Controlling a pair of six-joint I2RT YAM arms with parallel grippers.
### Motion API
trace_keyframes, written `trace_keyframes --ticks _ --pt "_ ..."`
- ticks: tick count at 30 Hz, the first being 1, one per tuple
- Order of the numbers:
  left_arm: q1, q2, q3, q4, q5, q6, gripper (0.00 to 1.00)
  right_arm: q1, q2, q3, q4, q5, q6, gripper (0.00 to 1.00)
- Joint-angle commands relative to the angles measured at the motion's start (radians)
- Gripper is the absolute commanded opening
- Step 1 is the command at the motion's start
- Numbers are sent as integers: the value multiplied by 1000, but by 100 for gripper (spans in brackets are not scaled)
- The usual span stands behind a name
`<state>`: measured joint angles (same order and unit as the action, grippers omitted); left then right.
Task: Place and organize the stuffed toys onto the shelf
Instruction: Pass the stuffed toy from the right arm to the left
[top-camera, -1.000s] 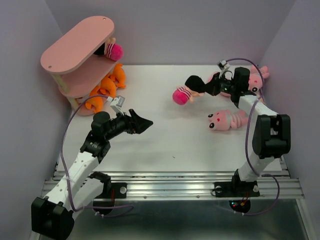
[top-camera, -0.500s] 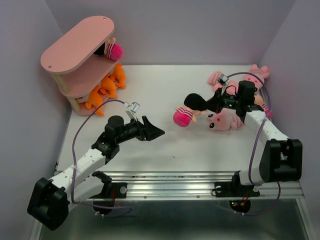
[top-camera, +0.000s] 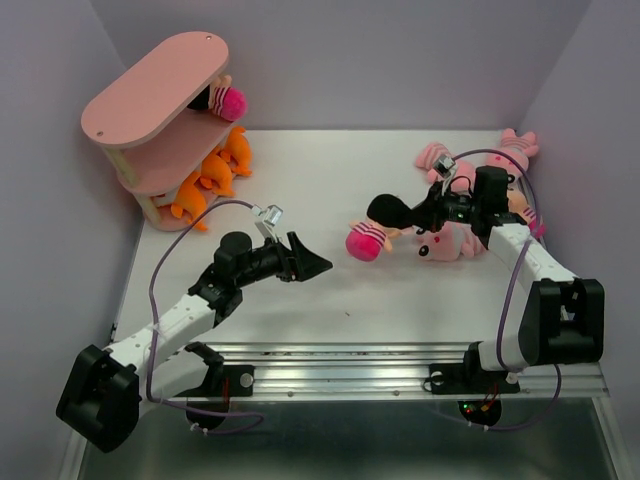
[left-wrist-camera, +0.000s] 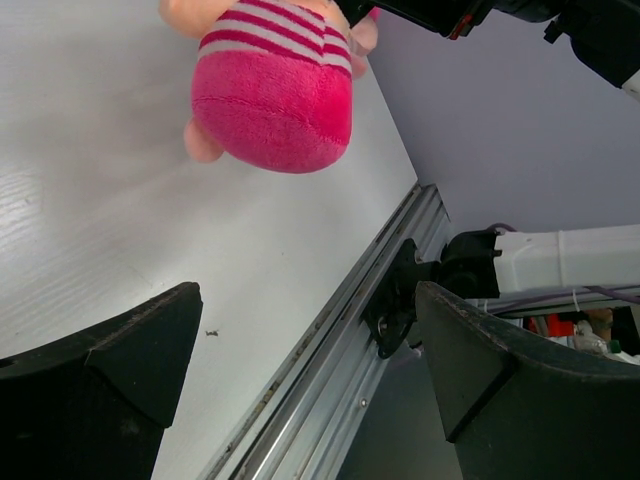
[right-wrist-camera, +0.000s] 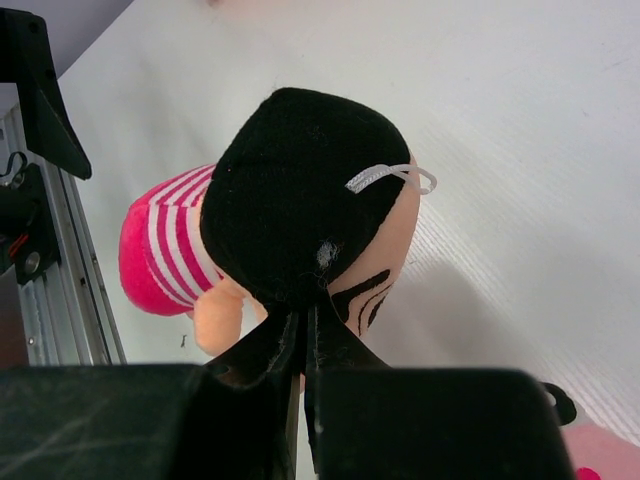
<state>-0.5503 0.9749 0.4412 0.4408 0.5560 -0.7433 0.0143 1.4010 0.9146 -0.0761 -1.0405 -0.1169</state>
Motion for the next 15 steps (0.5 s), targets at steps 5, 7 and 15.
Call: trace_keyframes --ticks 5,7,15 --pt "-7 7 -27 82 12 -28 99 -2 -30 -5 9 -50 -33 1" --pt "-7 11 -36 90 10 -36 98 -2 -34 -6 6 -49 -36 1" --pt "-8 28 -50 113 18 -59 98 -2 -30 -10 4 -59 -40 1"
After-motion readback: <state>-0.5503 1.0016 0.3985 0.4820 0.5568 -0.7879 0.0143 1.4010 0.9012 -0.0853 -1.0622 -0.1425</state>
